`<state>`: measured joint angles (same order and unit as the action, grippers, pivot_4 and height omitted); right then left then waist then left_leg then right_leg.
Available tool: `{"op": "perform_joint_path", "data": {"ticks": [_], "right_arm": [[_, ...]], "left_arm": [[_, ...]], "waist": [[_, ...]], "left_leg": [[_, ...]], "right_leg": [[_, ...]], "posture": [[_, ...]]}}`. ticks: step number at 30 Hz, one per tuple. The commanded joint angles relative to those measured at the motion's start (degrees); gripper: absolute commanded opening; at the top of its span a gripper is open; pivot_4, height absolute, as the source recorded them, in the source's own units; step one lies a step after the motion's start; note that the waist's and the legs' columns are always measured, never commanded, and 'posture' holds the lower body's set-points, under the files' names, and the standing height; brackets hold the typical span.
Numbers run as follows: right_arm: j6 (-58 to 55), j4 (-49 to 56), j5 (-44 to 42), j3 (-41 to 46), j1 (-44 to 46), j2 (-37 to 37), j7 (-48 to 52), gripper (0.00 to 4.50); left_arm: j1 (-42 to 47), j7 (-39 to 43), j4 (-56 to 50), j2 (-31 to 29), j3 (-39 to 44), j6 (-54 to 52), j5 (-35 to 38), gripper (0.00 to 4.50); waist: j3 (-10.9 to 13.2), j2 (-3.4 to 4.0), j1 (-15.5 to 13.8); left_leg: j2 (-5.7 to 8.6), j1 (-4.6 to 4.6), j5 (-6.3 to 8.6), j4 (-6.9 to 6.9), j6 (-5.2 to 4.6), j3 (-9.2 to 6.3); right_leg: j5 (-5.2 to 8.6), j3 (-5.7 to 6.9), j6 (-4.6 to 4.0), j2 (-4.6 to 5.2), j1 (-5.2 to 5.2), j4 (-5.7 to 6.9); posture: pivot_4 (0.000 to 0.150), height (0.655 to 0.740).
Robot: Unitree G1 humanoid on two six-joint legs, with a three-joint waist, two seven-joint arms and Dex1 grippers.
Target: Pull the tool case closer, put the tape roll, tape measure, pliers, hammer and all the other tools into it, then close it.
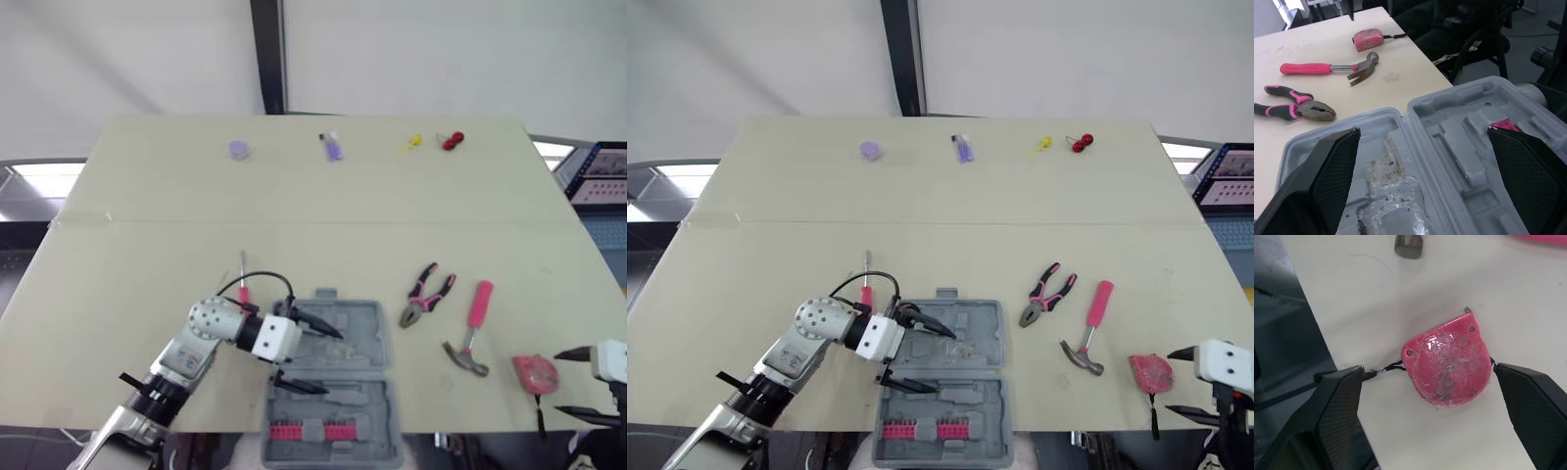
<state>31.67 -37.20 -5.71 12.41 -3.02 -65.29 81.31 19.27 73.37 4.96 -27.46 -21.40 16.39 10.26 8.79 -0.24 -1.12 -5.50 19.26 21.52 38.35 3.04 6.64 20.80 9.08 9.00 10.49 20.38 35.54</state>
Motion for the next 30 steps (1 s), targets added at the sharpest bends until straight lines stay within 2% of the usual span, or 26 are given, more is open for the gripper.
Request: {"op": "perform_joint_path", "data": {"ticks": [1, 7, 13, 25, 30], "right_arm": [[9.54, -8.64, 2.67, -5.06, 7.27, 0.08, 3.7, 4.47], [18.67, -17.58, 5.94, -11.73, 14.38, 0.43, 3.72, 4.47], [23.15, -22.51, 8.43, -14.8, 18.55, 0.69, 1.04, 4.47], [23.26, -23.2, 5.78, -14.49, 20.06, 0.87, 1.52, 4.47], [25.63, -23.82, 9.0, -15.41, 20.43, 1.19, -4.49, 4.47]], "left_arm": [[-0.44, -2.03, -1.73, 0.66, 0.51, 1.63, -0.65, 4.5], [-1.4, -4.39, -3.03, 0.57, 0.63, 1.07, -1.32, 4.5], [-1.55, -5.18, -3.29, 0.21, 0.66, 1.06, -1.58, 4.5], [-1.05, -6.28, -3.55, 0.86, 0.17, 0.56, -1.86, 4.5], [-0.76, -6.41, -3.39, 1.12, -0.06, 0.54, -1.99, 4.5]], "waist": [[-0.02, 0.05, 0.1], [-0.03, 0.06, 0.2], [-0.03, 0.07, 0.68], [-0.05, 0.1, 1.24], [-0.05, 0.11, 1.23]], "left_leg": [[-0.01, 0.0, 0.0, 0.09, 0.0, -0.02], [-0.02, 0.02, 0.01, 0.23, -0.02, 0.0], [-0.05, 0.02, 0.01, 0.29, -0.02, -0.01], [-0.06, 0.02, 0.02, 0.29, -0.03, -0.01], [-0.06, 0.02, 0.02, 0.28, -0.03, 0.0]], "right_leg": [[0.0, 0.01, 0.0, 0.0, 0.0, 0.03], [0.0, 0.03, 0.0, 0.0, -0.03, 0.07], [0.0, 0.02, 0.0, 0.0, -0.03, 0.1], [0.0, 0.03, 0.0, 0.0, -0.04, 0.09], [0.0, 0.03, 0.0, -0.01, -0.04, 0.09]], "posture": [[0.15, 0.74], [0.15, 0.74], [0.15, 0.74], [0.15, 0.74], [0.15, 0.74]]}}
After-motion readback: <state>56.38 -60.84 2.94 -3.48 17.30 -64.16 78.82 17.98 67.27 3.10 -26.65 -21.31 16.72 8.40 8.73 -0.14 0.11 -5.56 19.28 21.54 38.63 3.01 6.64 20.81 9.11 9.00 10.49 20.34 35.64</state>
